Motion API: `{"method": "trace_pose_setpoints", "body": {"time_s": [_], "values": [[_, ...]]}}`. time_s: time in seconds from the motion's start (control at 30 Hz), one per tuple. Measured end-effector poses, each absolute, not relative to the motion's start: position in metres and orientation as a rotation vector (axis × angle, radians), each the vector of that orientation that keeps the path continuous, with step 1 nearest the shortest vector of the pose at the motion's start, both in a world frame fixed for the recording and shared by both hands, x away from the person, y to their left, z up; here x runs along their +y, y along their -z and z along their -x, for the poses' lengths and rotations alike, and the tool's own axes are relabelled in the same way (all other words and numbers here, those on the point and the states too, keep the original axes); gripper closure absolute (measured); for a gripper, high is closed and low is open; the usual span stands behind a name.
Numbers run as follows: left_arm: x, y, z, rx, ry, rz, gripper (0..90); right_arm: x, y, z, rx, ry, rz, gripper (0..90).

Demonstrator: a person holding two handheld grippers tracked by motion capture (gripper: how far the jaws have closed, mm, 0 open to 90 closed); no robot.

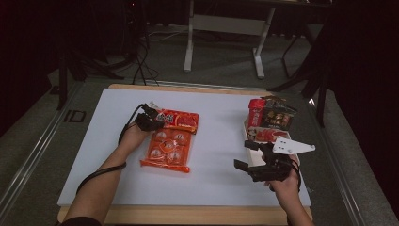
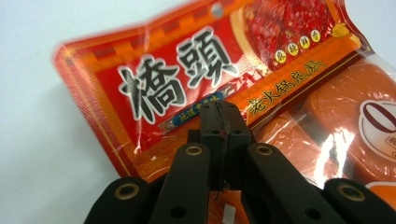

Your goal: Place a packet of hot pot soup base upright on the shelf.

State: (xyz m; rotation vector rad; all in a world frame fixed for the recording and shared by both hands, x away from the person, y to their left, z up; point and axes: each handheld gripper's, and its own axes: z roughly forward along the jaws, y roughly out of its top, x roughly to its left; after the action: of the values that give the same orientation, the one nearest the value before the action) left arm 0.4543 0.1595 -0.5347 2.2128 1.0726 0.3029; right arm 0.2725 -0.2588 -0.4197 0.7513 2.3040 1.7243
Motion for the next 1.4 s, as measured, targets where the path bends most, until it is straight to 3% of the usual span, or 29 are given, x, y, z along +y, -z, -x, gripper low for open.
{"method": "trace_pose_setpoints", "body": {"time_s": [0.73, 1.4], "values": [[0.148, 0.532, -0.424, 0.995, -0.234, -2.246, 90.0, -0.257, 0.417, -0.270, 2.306, -1.728, -0.740, 15.5], [0.129, 0.532, -0.369, 0.877, -0.154, -2.232, 90.0, -0.252, 0.416, -0.270, 2.311, -1.722, -0.728, 15.6]]}}
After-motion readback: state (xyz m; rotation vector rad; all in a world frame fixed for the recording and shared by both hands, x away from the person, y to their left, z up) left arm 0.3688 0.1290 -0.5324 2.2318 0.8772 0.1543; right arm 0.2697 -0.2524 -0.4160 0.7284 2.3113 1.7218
